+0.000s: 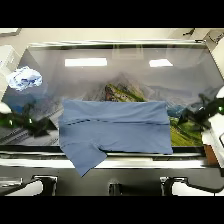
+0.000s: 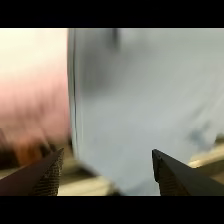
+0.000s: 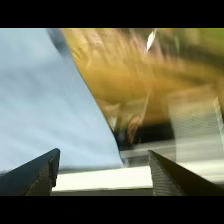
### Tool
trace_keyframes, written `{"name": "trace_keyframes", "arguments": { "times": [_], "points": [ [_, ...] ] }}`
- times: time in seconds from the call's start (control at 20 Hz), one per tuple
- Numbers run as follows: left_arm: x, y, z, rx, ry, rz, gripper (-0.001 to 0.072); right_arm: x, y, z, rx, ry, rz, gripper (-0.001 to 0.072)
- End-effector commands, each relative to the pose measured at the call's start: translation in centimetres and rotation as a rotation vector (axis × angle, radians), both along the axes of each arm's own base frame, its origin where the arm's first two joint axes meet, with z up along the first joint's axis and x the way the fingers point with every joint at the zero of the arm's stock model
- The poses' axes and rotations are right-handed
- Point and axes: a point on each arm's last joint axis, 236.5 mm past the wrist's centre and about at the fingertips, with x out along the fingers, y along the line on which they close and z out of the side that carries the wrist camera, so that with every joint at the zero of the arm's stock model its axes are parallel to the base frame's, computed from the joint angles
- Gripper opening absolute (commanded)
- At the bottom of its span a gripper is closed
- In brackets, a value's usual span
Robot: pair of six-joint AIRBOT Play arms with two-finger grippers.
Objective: Fold the clothes and pants, and hang the long-sleeved shirts on hangers.
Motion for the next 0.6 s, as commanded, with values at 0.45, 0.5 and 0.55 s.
{"name": "trace_keyframes", "arguments": {
  "times": [0.45, 0.5, 0.55],
  "points": [
    [-10.0, -7.9, -5.6, -0.12, 0.119, 0.001, 0.0523, -5.3, 2.7, -1.8, 0.101, 0.033, -0.016, 0.0603],
    [-10.0, -8.2, -5.8, -0.127, 0.128, -0.002, 0.052, -5.2, 2.6, -1.8, 0.099, 0.03, -0.017, 0.0602],
    [-9.7, -8.6, -5.9, -0.132, 0.12, 0.006, 0.051, -5.1, 2.6, -1.9, 0.097, 0.027, -0.018, 0.0602]
  ]
}}
